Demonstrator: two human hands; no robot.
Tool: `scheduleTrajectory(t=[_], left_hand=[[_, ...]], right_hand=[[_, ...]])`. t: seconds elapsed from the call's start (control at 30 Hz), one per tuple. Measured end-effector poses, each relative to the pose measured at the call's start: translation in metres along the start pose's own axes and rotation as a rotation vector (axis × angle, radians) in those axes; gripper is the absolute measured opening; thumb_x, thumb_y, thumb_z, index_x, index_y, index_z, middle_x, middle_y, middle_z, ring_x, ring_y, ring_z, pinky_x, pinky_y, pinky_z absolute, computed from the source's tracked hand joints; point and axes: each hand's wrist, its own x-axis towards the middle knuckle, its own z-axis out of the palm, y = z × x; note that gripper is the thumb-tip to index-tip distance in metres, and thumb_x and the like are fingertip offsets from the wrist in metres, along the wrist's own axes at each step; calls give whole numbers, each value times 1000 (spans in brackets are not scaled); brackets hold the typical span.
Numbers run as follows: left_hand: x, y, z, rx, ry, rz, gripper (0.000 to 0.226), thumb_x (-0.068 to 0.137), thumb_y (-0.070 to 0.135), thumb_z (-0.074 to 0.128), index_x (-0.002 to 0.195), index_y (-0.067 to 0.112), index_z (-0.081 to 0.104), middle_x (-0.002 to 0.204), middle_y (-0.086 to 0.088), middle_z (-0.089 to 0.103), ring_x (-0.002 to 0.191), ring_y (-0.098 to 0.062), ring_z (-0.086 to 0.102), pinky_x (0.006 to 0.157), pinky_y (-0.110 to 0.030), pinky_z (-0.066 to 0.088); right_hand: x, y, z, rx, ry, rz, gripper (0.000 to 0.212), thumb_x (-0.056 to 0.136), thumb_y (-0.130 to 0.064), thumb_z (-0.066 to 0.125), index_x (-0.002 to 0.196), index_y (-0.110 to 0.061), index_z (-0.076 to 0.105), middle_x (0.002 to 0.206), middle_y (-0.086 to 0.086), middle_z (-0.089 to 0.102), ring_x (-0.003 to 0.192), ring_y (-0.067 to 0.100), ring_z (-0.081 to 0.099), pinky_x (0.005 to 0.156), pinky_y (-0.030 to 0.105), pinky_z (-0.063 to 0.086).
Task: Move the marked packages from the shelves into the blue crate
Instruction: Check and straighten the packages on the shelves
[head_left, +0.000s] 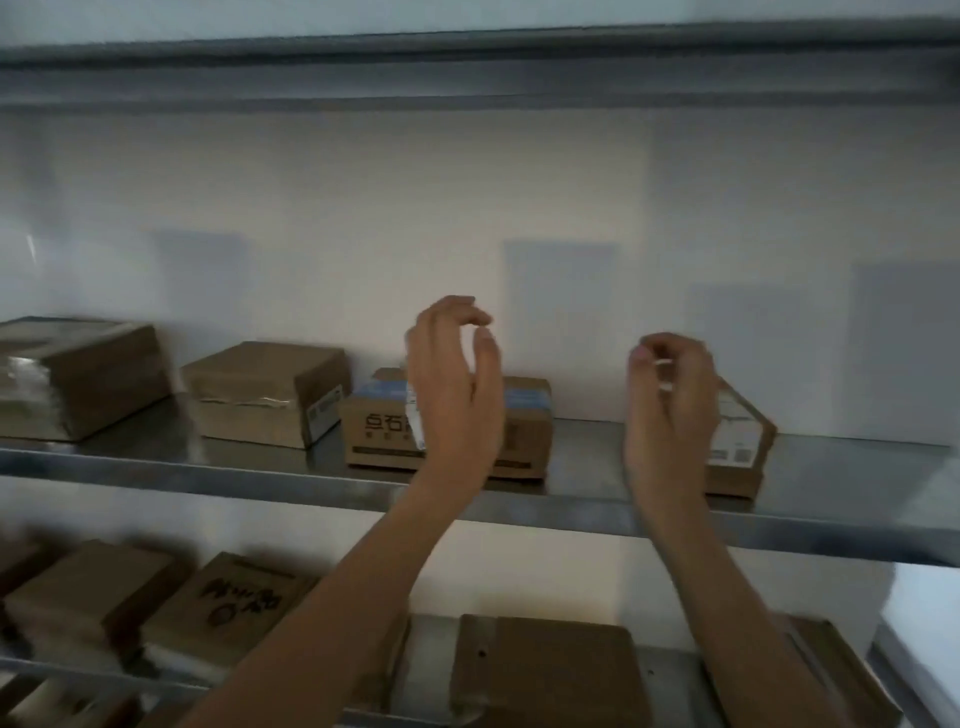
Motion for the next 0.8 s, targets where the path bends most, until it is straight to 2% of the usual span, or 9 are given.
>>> scheduleTrajectory(t=[0.03,0.1,0.2,0.27,0.37,0.47,0.53,0.67,0.8], left_hand=[[2,-16,-16,98,41,-76,17,95,24,41,106,19,53,114,8,49,110,-6,42,98,-25,35],[2,-45,-43,221,26,-264,23,95,27,45,115,17,52,120,1,49,113,-13,39,99,-39,38],[-1,-78,-64,280,-140,-454,35,98,24,47,129,8,47,135,-13,43,126,-27,34,106,-41,31],[0,-88,-73,158,-248,-619,45,100,26,44,140,7,36,142,-14,39,132,-29,34,110,-40,30],[0,-93,-80,-82,-330,-848,54,100,35,43,147,16,27,129,-6,50,118,-22,48,100,-36,41],[-1,-91,-87,-152,-247,-842,40,98,30,48,136,18,47,118,0,59,108,-18,56,94,-35,47],[-8,-85,-91,-280,-175,-803,39,98,21,49,136,20,48,114,6,60,106,-11,58,92,-31,51],[-24,-78,-98,-472,-92,-654,51,96,3,47,143,19,39,129,6,51,114,0,54,86,-15,51],[-28,-72,-94,-500,-66,-572,50,96,0,45,142,18,39,128,12,50,113,7,52,85,-9,47]], right_hand=[[-14,4,17,-42,-78,94,29,100,-32,49,122,-14,52,117,1,53,103,-3,50,86,9,40],[-32,15,42,-102,-233,345,52,98,-48,46,139,-17,41,140,5,42,125,14,44,104,30,40],[-43,26,63,-162,-342,552,70,95,-61,39,148,-16,33,148,7,41,132,23,44,110,44,39],[-46,29,67,-193,-340,547,62,95,-59,39,139,-15,46,139,8,53,123,23,52,106,46,42],[-47,27,68,-183,-339,526,41,98,-52,40,122,-24,57,119,2,63,110,20,58,100,45,47],[-51,26,65,-104,-327,504,17,100,-41,43,113,-39,53,106,-12,60,110,16,57,98,39,47],[-58,24,62,-13,-293,438,25,101,-31,46,125,-38,51,112,-12,59,110,10,56,95,29,48],[-77,21,53,161,-178,297,45,101,-16,46,143,-30,39,125,-22,55,113,-9,53,86,5,45],[-79,21,48,180,-143,246,45,101,-17,47,141,-34,38,119,-34,52,108,-18,51,82,1,43]])
